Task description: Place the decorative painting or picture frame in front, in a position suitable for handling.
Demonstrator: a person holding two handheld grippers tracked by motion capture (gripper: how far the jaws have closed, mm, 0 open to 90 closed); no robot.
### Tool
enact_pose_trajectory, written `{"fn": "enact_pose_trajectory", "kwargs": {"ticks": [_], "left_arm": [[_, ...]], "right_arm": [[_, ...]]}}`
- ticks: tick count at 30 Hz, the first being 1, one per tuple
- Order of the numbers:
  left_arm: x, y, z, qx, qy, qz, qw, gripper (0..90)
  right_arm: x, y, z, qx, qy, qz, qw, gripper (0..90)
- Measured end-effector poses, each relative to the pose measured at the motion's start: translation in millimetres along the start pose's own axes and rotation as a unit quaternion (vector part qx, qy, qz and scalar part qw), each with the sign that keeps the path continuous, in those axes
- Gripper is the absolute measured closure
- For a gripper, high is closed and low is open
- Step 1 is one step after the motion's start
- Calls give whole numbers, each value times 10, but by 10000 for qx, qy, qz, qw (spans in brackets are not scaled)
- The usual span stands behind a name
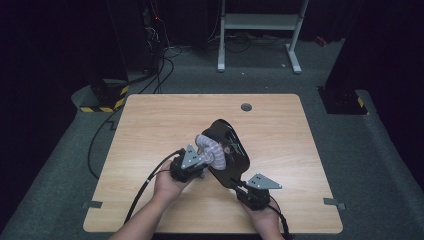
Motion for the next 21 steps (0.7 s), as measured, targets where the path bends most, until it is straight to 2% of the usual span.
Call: {"fn": "enact_pose_trajectory", "kwargs": {"ticks": [1,7,11,16,20,21], "left_arm": [[0,0,0,0,0,0,10000,674],[107,356,120,-338,171,-360,9986,674],[133,427,150,-356,208,-504,9979,674],[124,340,135,-250,227,-440,9985,675],[79,181,82,-138,149,-290,9994,675],[79,181,82,-138,149,-290,9994,675]], "right_arm": [[0,0,0,0,0,0,10000,778],[0,2,1,0,-4,0,10000,777],[0,4,1,-1,-1,8,10000,777],[1,4,1,1,1,8,10000,777],[5,4,0,4,16,10,10000,777],[5,4,0,4,16,10,10000,777]]}}
Point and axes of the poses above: each handheld gripper's, and its own axes: z roughly forward along the jaws, x roughly out of its underside, y roughly to its left, the point moved 6 cm from there along z, roughly forward along the jaws, and after that the axes turned 9 degrees about -x, right-handed, at the moved point
